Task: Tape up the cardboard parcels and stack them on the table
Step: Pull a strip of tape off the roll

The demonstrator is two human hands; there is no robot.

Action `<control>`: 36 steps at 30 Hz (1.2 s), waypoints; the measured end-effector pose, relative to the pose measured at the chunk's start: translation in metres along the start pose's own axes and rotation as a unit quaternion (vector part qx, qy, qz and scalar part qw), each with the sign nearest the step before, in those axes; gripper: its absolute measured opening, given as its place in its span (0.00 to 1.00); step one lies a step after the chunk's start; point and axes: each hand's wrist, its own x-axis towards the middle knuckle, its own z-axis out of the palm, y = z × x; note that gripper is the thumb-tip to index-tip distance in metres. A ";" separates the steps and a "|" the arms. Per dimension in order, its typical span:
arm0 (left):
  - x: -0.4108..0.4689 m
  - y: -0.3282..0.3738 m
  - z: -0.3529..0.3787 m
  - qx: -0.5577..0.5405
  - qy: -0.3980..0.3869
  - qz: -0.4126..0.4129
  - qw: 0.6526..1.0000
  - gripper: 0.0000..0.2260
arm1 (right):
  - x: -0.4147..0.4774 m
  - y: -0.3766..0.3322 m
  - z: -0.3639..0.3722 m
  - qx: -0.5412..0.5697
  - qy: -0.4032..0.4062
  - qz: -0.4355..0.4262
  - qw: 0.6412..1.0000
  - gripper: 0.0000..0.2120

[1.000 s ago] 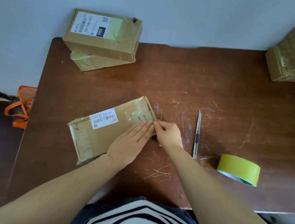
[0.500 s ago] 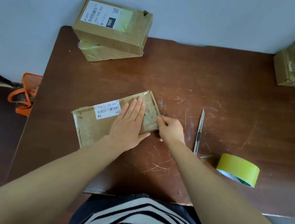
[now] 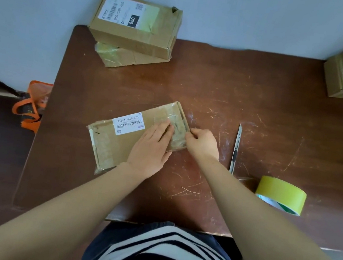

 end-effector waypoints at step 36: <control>0.014 0.008 -0.003 0.095 0.006 -0.008 0.995 0.39 | 0.014 -0.009 0.001 0.165 -0.051 -0.037 0.984 0.13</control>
